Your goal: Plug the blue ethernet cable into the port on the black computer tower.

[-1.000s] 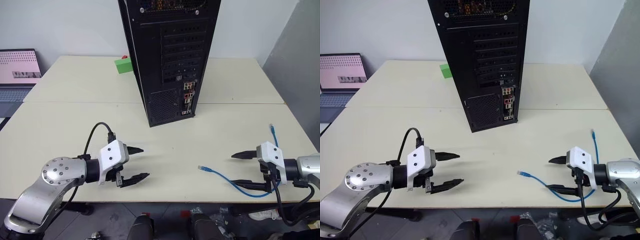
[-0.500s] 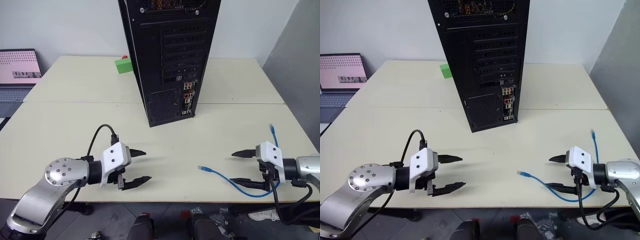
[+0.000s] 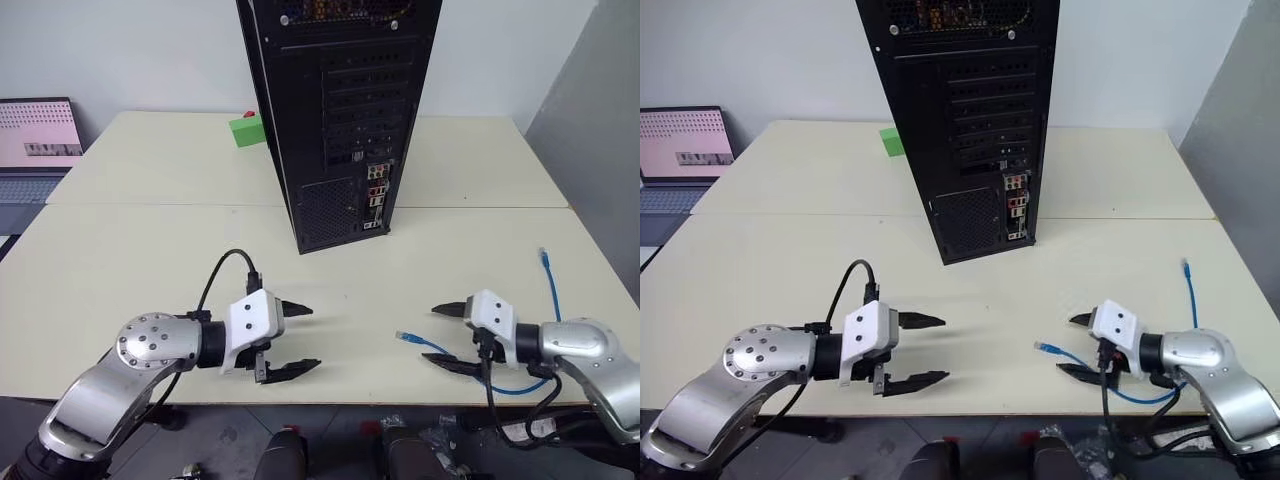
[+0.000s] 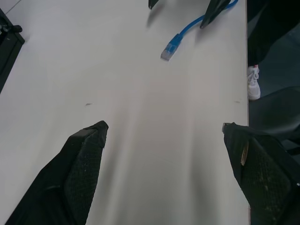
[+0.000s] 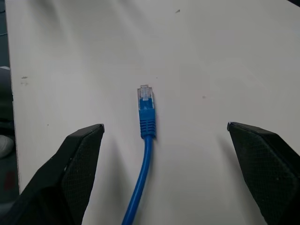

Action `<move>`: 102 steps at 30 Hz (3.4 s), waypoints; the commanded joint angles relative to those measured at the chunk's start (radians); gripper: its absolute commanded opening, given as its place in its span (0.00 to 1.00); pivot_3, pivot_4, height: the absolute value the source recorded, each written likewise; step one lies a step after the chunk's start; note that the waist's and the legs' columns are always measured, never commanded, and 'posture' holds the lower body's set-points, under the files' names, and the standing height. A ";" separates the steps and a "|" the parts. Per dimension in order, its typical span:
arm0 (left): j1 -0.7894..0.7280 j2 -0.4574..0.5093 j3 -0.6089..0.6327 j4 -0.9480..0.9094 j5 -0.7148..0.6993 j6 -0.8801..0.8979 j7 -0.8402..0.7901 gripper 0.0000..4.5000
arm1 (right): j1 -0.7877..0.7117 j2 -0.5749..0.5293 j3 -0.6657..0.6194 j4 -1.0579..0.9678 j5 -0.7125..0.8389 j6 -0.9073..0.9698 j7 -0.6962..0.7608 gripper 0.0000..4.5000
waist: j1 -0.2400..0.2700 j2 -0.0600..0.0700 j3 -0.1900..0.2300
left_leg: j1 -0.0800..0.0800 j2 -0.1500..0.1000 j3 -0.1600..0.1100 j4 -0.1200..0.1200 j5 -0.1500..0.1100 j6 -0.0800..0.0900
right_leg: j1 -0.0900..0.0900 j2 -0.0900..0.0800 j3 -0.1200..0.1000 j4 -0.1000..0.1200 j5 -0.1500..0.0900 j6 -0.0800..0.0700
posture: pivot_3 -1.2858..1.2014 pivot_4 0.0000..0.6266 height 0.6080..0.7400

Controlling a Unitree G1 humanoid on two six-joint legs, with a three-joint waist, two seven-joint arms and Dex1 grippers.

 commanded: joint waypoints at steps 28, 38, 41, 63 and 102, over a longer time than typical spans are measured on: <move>-0.148 -0.079 -0.110 0.096 0.043 -0.055 -0.065 0.93 | -0.075 0.051 0.053 -0.019 -0.080 -0.039 0.000 0.02 | 0.000 0.000 0.000 | 0.000 0.000 0.000 0.001 0.000 0.000 | 0.000 0.000 0.000 0.000 0.002 -0.003 | 0.52 0.24 1.00; -0.288 -0.221 -0.233 0.316 0.144 -0.179 -0.107 0.93 | -0.230 0.100 0.169 -0.086 -0.071 0.103 0.017 0.02 | 0.000 0.000 0.000 | -0.001 0.000 -0.001 0.001 0.000 0.000 | 0.000 0.000 -0.001 0.001 0.002 -0.003 | 0.52 0.24 1.00; -0.320 -0.256 -0.247 0.378 0.163 -0.225 -0.126 0.93 | -0.258 0.113 0.193 -0.086 -0.069 0.120 0.020 0.01 | 0.000 0.000 0.000 | -0.001 0.000 -0.001 0.001 0.000 0.000 | 0.000 0.000 -0.001 0.001 0.002 -0.003 | 0.52 0.24 1.00; -0.369 -0.325 -0.263 0.531 0.250 -0.385 -0.184 0.26 | -0.321 0.164 0.247 -0.091 -0.077 0.149 0.019 0.01 | -0.001 0.000 0.000 | -0.001 0.000 -0.002 0.001 0.000 0.000 | 0.000 0.000 -0.002 0.001 0.002 -0.003 | 0.52 0.24 1.00; -0.377 -0.350 -0.174 0.899 0.714 -1.588 0.331 0.06 | -0.286 0.306 -0.093 -0.123 0.508 0.657 -0.164 0.93 | 0.002 0.000 -0.001 | -0.001 -0.001 -0.002 0.001 0.000 0.000 | 0.001 0.000 -0.002 0.001 0.003 -0.003 | 0.52 0.24 1.00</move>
